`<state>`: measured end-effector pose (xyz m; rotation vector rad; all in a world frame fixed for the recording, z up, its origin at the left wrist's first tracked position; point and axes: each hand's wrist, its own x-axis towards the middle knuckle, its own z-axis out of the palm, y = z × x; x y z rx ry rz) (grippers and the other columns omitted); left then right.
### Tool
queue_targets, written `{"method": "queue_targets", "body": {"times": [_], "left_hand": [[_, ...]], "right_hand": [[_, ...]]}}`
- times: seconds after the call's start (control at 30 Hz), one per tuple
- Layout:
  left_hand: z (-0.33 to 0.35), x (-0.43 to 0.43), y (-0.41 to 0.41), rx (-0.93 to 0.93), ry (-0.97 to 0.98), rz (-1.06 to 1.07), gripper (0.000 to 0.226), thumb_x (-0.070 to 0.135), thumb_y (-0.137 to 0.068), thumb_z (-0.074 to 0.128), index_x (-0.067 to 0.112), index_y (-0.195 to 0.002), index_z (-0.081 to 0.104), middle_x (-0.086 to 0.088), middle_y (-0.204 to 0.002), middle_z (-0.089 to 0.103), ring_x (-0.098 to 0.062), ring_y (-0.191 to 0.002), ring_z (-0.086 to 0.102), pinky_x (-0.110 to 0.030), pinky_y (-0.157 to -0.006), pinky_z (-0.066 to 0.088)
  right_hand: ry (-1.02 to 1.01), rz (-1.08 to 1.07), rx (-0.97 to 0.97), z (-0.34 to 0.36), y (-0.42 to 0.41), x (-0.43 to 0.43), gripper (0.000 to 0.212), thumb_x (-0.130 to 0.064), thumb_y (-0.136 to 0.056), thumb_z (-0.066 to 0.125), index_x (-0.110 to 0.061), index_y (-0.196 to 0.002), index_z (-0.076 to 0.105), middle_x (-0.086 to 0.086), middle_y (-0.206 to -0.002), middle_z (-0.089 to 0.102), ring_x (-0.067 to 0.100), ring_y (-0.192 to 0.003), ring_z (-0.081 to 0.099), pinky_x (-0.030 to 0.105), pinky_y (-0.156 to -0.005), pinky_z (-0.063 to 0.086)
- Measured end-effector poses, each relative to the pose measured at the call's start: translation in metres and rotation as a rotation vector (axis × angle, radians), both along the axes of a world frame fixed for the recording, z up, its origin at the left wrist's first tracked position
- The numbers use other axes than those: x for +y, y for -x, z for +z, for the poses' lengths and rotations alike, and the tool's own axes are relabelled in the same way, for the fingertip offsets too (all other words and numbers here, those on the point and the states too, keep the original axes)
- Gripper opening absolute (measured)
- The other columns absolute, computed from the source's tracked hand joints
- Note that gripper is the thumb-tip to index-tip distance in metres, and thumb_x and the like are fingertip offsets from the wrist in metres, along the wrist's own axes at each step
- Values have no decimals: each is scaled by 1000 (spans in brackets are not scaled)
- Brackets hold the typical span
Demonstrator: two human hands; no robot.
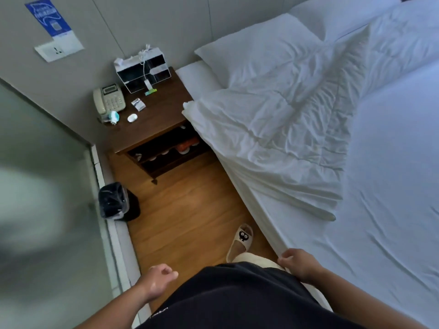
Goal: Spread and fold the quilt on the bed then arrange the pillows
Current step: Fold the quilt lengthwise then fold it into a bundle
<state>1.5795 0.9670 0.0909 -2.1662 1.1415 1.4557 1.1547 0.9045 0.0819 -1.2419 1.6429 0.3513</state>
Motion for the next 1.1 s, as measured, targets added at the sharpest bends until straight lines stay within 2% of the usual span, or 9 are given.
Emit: {"method": "queue_targets", "body": {"times": [0.13, 0.23, 0.37, 0.57, 0.67, 0.73, 0.83, 0.9, 1.1], "left_hand": [[9, -110, 14, 26, -31, -76, 46, 61, -59, 54, 26, -86, 65, 2, -105, 68, -18, -103, 64, -28, -94, 48], [21, -200, 31, -9, 38, -197, 34, 55, -80, 60, 27, -98, 66, 5, -110, 64, -11, -97, 61, -24, -81, 46], [27, -309, 52, -39, 91, -323, 27, 46, -95, 56, 25, -112, 62, 5, -119, 58, -12, -103, 56, -23, -82, 43], [7, -449, 82, -20, 30, -626, 27, 54, -85, 59, 31, -100, 66, 7, -115, 66, -12, -102, 61, -31, -92, 49], [3, -519, 105, -16, -15, -870, 33, 55, -83, 56, 30, -103, 65, 10, -111, 66, -12, -104, 61, -30, -93, 48], [3, -560, 123, -4, -57, -979, 32, 54, -85, 58, 28, -102, 65, 9, -109, 66, -12, -100, 61, -29, -90, 48], [0, -613, 140, -1, -63, -1041, 22, 48, -88, 61, 28, -94, 65, 3, -106, 68, -16, -90, 62, -32, -83, 49], [-8, -646, 154, -19, -71, -1042, 20, 45, -88, 63, 26, -92, 66, -2, -106, 68, -19, -86, 60, -39, -85, 51], [-10, -686, 248, -17, -59, -1182, 24, 47, -91, 62, 24, -97, 64, -4, -107, 66, -22, -94, 63, -40, -83, 52]], "right_hand": [[-52, -55, 2, 3, 6, -67, 32, -45, -94, 61, -23, -116, 68, 0, -119, 69, 17, -105, 63, 29, -92, 48], [-26, -153, 8, 4, 15, -115, 37, -49, -93, 60, -24, -121, 66, -1, -123, 67, 15, -104, 61, 28, -90, 47], [-29, -334, 2, 11, 22, -161, 37, -48, -92, 61, -25, -119, 66, -1, -120, 70, 16, -100, 65, 28, -90, 49], [-51, -661, 17, 3, 30, -201, 38, -49, -93, 60, -22, -120, 65, -1, -120, 67, 18, -108, 63, 31, -92, 47], [-56, -872, 25, 3, 25, -213, 30, -46, -93, 61, -21, -111, 65, -1, -111, 69, 19, -101, 66, 33, -91, 50], [-55, -1021, 22, 8, 22, -224, 31, -45, -92, 63, -21, -112, 66, 1, -114, 70, 19, -99, 67, 36, -94, 52], [-24, -1136, 4, 16, 16, -240, 38, -46, -94, 61, -20, -122, 65, 0, -121, 67, 19, -105, 66, 36, -96, 51], [-14, -1236, -14, 19, 11, -244, 41, -47, -94, 60, -21, -125, 63, 0, -122, 65, 18, -106, 66, 36, -95, 52], [-38, -1476, -63, 7, 17, -231, 38, -46, -95, 61, -21, -123, 62, 1, -119, 64, 19, -104, 64, 32, -83, 53]]}}
